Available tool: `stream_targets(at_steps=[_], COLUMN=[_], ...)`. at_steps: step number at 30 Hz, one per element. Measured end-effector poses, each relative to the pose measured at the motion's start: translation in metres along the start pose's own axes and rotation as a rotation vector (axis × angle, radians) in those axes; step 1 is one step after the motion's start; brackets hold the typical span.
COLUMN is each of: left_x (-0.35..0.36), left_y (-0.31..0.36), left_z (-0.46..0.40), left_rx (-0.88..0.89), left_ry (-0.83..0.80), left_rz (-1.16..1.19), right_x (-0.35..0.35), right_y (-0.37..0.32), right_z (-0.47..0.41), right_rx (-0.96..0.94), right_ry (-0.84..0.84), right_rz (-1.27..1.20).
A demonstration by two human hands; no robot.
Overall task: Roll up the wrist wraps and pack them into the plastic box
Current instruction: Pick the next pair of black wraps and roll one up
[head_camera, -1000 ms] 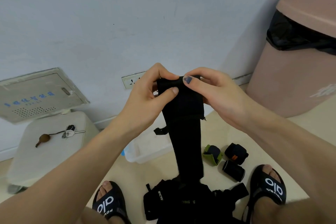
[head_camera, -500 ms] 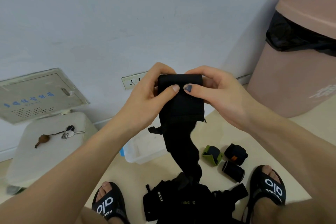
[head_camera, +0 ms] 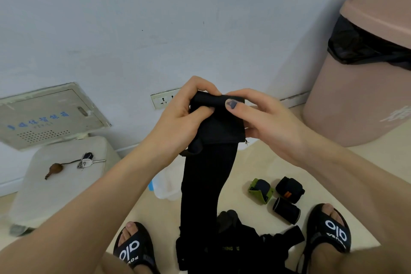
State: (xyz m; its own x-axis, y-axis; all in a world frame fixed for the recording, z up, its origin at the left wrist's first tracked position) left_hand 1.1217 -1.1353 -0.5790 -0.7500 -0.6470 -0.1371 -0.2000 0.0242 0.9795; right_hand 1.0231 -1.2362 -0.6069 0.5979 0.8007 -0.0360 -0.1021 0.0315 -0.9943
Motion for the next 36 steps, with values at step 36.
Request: stream_targets(at_steps=[36], left_x=[0.012], left_y=[-0.020], left_z=[0.004], left_rx=[-0.143], left_ry=[-0.042], left_rz=[0.132], right_x=[-0.004], right_y=[-0.007], right_z=[-0.001], right_rx=[-0.097], right_ry=[0.009], right_rz=[-0.044])
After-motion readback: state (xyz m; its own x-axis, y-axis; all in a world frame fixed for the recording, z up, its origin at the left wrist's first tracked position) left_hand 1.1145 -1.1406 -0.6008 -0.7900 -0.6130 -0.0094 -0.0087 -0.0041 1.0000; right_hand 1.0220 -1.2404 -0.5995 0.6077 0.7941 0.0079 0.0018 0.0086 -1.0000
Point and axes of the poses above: each hand's wrist, its own z-axis away from the middle knuckle, its own x-axis out of the palm, y = z × x, the point moved 10 cm from there along -z, towards the middle knuckle, and after that the axes turned 9 degrees about y, right-handed, at the moved point
